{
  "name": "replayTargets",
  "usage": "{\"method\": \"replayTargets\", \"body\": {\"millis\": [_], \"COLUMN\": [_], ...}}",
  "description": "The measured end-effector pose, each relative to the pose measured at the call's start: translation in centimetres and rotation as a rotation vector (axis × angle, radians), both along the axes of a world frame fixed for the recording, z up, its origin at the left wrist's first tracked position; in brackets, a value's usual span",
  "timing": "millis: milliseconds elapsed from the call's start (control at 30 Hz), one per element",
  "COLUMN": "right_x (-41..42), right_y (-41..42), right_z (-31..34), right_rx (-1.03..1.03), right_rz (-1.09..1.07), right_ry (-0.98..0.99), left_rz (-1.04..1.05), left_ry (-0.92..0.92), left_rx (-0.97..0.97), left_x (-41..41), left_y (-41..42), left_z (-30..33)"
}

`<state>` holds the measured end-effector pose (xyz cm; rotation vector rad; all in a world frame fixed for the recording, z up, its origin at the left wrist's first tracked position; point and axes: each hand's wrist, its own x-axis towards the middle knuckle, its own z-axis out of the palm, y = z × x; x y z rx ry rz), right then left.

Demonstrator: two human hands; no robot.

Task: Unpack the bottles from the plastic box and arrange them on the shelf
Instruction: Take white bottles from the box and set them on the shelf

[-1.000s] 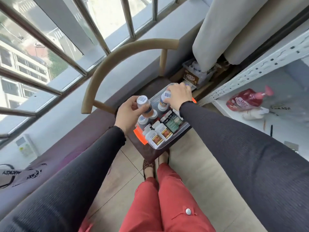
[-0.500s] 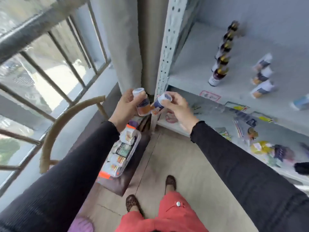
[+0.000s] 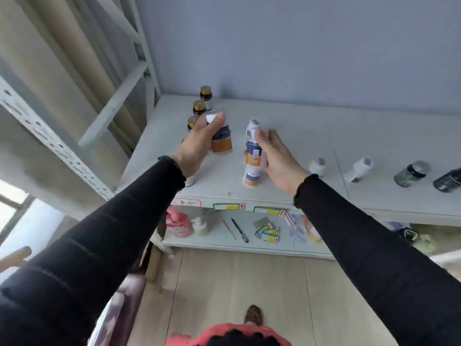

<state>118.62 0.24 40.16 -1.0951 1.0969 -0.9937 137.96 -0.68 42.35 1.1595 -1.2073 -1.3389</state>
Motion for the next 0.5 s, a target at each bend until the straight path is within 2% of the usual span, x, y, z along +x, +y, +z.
{"method": "replayTargets", "body": {"millis": [100,233,367,500], "right_x": [-3.2,-5.3,-6.4,-7.1], "right_y": [-4.2,-9.2,-13.9,-17.6], "right_z": [0.2,-0.1,-1.1,-2.9], "right_rx": [0.046,0.048,0.014,0.021], "right_rz": [-0.02,-0.038,-0.091,-0.124], "right_ry": [-0.038,0.035,0.181,0.221], "left_rz": [-0.021,-0.036,-0.048,-0.085], "left_ry": [-0.028,-0.079,-0.238,-0.351], "left_rx": [0.009,0.039,0.027,0.019], "left_x": [-2.3,-3.9,-4.2,-4.8], "left_y": [-5.3,-12.0,-18.7,-24.2], "left_z": [0.1,-0.2,-1.9,-4.5]}}
